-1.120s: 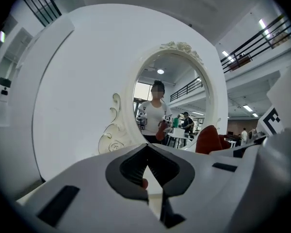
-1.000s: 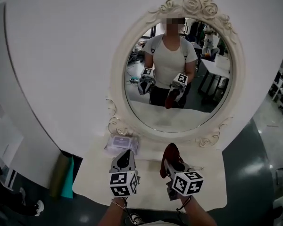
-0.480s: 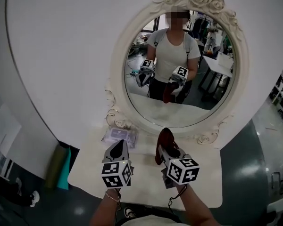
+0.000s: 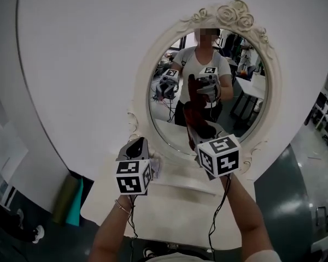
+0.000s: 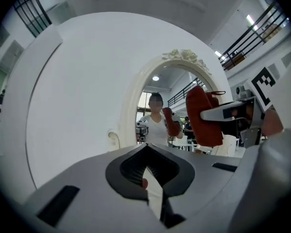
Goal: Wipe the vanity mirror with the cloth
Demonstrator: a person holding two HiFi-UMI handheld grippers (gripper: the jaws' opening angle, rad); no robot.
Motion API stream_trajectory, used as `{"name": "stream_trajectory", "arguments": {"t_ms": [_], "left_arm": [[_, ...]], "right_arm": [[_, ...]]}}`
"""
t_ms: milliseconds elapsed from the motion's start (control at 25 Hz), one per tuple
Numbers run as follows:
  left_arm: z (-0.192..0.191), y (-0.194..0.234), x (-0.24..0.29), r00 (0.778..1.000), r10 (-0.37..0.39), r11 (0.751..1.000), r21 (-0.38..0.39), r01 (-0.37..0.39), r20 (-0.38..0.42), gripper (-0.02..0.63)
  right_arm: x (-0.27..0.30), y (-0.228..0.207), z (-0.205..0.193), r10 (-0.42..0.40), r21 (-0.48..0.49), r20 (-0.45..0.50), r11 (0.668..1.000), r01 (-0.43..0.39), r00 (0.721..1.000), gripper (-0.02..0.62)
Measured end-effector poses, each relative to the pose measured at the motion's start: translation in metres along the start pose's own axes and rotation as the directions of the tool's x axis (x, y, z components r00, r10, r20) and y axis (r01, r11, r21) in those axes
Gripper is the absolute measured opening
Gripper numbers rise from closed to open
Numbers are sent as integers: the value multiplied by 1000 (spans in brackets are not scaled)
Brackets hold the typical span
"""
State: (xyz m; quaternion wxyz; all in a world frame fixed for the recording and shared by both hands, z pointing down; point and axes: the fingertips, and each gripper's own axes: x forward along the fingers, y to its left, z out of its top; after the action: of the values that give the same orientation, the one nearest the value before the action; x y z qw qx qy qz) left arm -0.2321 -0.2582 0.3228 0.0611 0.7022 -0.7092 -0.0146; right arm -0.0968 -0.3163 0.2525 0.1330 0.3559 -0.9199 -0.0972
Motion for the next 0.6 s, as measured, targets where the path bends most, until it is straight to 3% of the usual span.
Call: {"name": "stream_trajectory", "arguments": {"t_ms": [120, 240, 360, 520, 600], "left_arm": [[40, 1, 10, 999, -29, 1000, 8, 29, 38, 6], [84, 2, 18, 995, -69, 998, 5, 68, 73, 6], [122, 3, 25, 991, -91, 996, 8, 91, 97, 6], [164, 2, 35, 987, -97, 995, 42, 92, 125, 6], [178, 0, 37, 984, -102, 994, 58, 94, 143, 6]], "right_arm": [[10, -6, 42, -33, -182, -13, 983, 30, 999, 60], [17, -13, 84, -132, -393, 1, 912, 122, 991, 60], [29, -26, 121, -244, -552, 30, 804, 220, 969, 60], [43, -40, 161, -388, -727, 99, 600, 333, 916, 60], [51, -43, 173, -430, -775, 114, 525, 351, 896, 60]]}}
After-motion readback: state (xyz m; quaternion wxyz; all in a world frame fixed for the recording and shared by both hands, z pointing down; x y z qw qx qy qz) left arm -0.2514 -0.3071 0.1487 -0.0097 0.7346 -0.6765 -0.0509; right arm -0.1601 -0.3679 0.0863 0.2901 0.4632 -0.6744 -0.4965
